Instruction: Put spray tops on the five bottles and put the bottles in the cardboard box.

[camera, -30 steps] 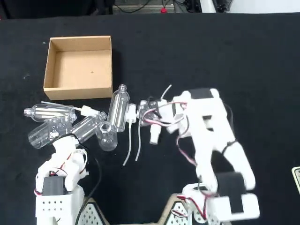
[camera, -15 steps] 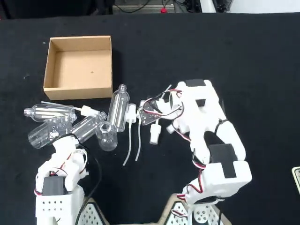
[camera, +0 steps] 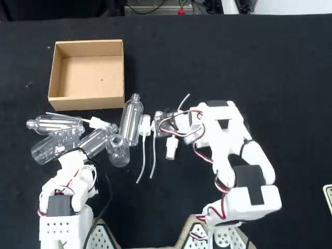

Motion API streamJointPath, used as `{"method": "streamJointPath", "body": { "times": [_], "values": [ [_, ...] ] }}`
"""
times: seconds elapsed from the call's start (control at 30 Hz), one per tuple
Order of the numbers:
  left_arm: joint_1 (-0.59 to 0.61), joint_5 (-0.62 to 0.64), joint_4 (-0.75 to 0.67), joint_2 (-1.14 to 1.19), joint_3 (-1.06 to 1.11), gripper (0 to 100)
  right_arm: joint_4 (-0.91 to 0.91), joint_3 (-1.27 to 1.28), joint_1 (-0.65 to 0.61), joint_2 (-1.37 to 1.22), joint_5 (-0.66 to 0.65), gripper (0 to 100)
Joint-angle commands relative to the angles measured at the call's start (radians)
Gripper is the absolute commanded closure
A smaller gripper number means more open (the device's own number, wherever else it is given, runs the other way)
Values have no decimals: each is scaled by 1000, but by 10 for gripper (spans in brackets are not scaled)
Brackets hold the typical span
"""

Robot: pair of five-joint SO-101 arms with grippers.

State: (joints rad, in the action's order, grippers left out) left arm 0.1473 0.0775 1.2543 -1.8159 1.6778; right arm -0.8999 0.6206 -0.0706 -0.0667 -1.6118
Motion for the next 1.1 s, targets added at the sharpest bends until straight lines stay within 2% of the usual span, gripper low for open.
{"method": "streamJointPath", "body": {
  "times": [0.0,0.1,0.27,0.37,0.5,0.6,0.67,0.8,1.07],
  "values": [
    [-5,-2,21,-12,22,970,8,8,20,111,143,962],
    [-5,-2,21,-12,22,970,6,8,20,160,350,989],
    [-5,-2,21,-12,22,970,11,-10,21,139,830,986],
    [-4,-2,21,-12,22,970,6,-54,29,53,944,983],
    [-4,-2,21,-12,22,970,-37,-162,49,-97,1019,966],
    [-4,-2,21,-12,22,970,-155,-274,64,-179,1060,853],
    [-4,-2,21,-12,22,970,-224,-334,68,-214,1046,815],
    [-4,-2,21,-12,22,970,-304,-390,68,-243,1037,826],
    [-4,-2,21,-12,22,970,-284,-392,69,-254,1037,825]
  ]
}}
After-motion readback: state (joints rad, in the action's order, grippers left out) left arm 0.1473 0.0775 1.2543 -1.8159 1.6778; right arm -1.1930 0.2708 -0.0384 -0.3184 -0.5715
